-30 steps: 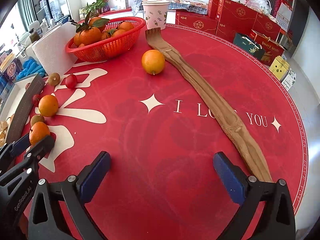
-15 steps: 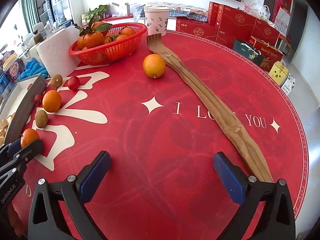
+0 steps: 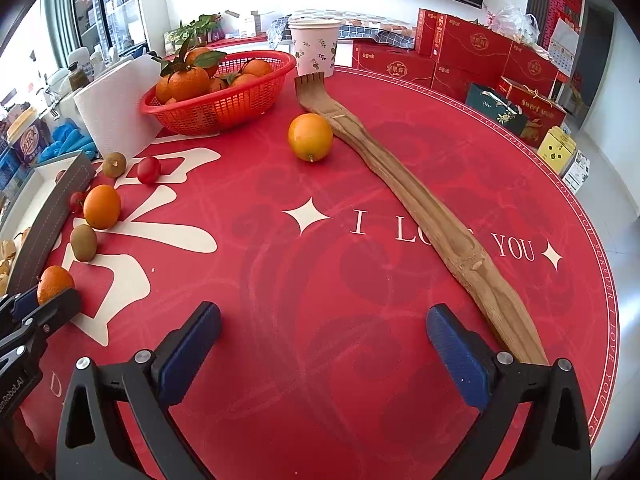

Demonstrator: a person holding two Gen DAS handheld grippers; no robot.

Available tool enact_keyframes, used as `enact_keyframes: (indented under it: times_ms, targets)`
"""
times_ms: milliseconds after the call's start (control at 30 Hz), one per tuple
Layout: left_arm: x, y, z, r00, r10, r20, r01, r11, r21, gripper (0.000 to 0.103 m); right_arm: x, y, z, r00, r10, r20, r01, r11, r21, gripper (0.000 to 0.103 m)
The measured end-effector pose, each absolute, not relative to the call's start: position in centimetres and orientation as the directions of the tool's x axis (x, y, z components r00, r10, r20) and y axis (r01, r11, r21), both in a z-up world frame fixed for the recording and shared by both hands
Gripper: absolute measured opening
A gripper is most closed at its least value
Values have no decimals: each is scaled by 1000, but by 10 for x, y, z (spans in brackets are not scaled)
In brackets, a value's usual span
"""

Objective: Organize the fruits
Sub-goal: 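Grasp a tangerine with the right tool while left tool holds its tangerine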

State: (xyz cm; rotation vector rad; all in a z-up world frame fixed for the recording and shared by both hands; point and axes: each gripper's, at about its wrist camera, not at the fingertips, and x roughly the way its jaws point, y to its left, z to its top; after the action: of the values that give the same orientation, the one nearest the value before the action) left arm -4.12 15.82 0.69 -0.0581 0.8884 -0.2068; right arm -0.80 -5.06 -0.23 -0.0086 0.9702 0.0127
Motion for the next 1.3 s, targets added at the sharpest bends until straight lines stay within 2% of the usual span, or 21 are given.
enact_keyframes:
  times_ms: [233,333,533,600,767,800,933,967,1000,1033,1133,1300]
  targets:
    - [-47,162,7,610,-222,-761,161,975,-155,41,6,-25,-2,564,30,-825,-53,999,1,103]
    - [-48,164,7,609,-231,-759,160,973,-167,41,14,-8,-1,564,91,-820,-108,993,36,103]
    - [-49,167,7,609,-240,-756,159,971,-180,41,37,1,9,514,399,-759,-170,915,366,103]
    - [-49,168,7,609,-244,-755,159,970,-185,41,48,13,9,485,455,-747,-184,888,422,103]
    - [-50,169,7,609,-250,-753,159,968,-193,41,61,58,10,482,411,-774,-260,910,322,101]
    - [-51,170,7,608,-250,-753,159,968,-193,41,61,66,10,487,393,-780,-276,917,289,92]
    - [-51,169,7,609,-248,-754,159,969,-191,41,62,84,8,516,286,-807,-294,945,146,73]
    - [-51,169,7,609,-245,-755,159,970,-187,41,60,88,8,528,262,-808,-299,948,112,64]
    - [-51,168,7,609,-241,-756,159,970,-182,41,58,90,7,541,243,-805,-299,950,86,46]
    - [-51,167,7,609,-238,-756,159,971,-177,41,56,91,7,551,218,-806,-288,956,61,34]
    - [-51,166,8,609,-234,-757,160,972,-173,41,54,77,7,537,270,-799,-267,953,142,34]
    - [-49,165,8,609,-233,-758,160,972,-170,41,35,41,11,536,252,-806,-199,965,170,34]
